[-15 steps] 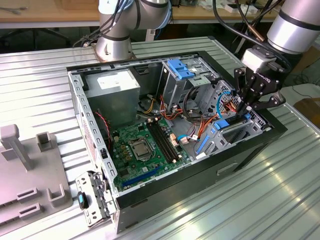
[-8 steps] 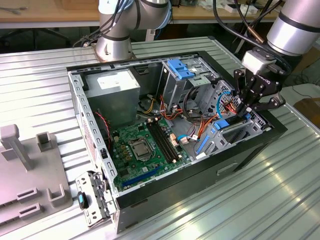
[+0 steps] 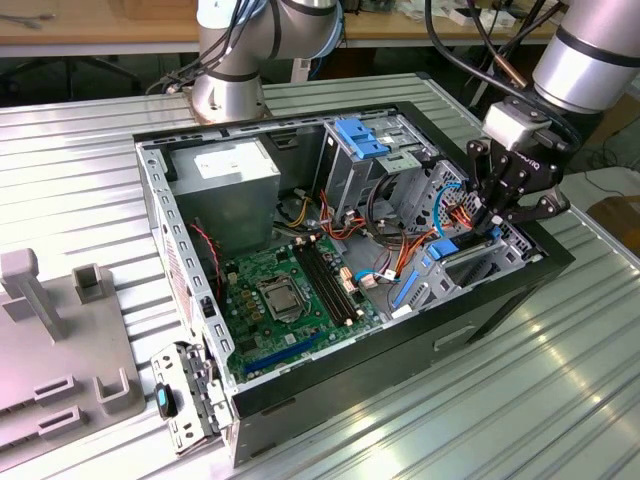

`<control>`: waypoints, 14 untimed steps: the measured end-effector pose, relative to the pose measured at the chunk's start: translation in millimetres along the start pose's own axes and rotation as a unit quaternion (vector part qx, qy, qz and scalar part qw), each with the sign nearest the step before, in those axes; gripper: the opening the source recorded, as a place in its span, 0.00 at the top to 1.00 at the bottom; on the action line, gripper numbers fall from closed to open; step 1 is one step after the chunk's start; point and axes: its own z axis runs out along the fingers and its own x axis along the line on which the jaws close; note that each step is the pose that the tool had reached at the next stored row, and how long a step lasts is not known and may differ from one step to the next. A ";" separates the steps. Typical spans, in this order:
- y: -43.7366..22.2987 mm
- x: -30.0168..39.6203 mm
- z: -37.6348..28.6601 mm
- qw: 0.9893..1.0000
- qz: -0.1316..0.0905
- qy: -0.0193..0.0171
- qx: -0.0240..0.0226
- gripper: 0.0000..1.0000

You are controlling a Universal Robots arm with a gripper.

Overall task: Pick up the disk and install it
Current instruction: 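Insert the first disk wire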

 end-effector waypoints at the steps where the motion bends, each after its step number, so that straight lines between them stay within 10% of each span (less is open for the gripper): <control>1: 0.0 0.1 -0.5 1.000 0.001 0.000 0.000 0.84; 14: -0.4 -0.1 1.6 1.000 0.022 0.001 -0.001 0.84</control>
